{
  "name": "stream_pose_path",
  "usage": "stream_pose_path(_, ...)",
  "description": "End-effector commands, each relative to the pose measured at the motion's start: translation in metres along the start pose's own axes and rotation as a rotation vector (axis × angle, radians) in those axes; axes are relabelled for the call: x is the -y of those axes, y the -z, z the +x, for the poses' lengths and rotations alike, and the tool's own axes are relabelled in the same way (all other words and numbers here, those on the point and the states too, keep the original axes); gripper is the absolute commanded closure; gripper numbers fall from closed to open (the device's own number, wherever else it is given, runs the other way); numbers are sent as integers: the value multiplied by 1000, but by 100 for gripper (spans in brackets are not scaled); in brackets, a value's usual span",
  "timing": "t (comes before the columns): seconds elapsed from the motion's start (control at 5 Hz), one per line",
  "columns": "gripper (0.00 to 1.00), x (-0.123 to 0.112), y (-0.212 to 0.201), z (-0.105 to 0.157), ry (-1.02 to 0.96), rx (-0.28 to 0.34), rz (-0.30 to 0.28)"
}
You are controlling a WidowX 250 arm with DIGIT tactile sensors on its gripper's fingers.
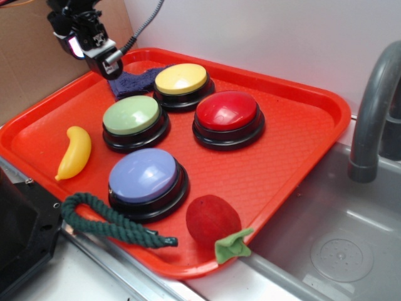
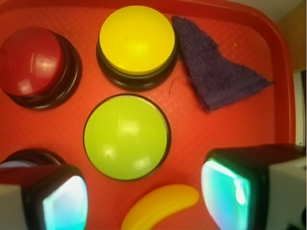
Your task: Push the green button.
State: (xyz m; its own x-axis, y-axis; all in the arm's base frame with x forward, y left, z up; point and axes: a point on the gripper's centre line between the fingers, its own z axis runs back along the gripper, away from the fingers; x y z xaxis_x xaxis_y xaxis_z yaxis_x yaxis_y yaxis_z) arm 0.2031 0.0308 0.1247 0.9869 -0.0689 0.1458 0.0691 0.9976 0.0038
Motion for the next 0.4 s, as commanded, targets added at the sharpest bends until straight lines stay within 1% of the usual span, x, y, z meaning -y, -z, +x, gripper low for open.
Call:
stream_pose_path(0.0,0,0,-25,6,-29,79,39)
stream_pose_path(0.2,0,-4,-31,1,-51,83,34)
